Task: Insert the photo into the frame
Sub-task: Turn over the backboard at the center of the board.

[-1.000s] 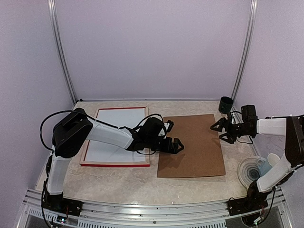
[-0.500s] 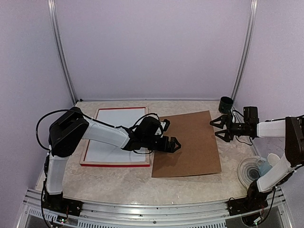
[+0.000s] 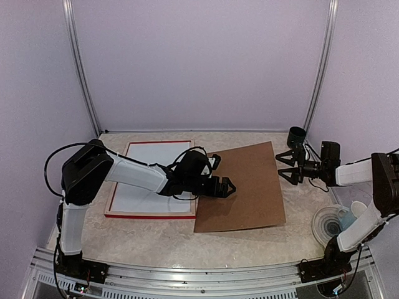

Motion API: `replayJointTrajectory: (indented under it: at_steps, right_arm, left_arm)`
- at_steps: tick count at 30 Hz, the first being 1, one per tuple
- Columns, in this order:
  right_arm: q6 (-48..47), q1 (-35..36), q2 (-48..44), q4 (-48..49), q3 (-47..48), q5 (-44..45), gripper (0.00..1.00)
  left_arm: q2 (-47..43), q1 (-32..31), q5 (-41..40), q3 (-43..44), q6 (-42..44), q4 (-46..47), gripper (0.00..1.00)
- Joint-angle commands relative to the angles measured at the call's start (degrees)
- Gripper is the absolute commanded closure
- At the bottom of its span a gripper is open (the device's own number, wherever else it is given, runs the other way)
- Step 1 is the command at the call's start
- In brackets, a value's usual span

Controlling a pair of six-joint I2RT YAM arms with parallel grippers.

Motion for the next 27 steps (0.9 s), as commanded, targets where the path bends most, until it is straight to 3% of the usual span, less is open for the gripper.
replayJointTrajectory:
  at_steps: [1, 27]
  right_arm:
    - [3.93, 0.33, 0.68, 6.33, -1.17, -6.31, 0.10]
    - [11.89, 4.57, 2.87, 17.52, -1.98, -8.36, 0.10]
  left_arm:
    - [-0.95, -0.02, 1.55, -1.03, -0.67, -0.32, 0.01]
    - [-8.87, 2.83, -1.61, -3.01, 0.53, -2.08, 0.01]
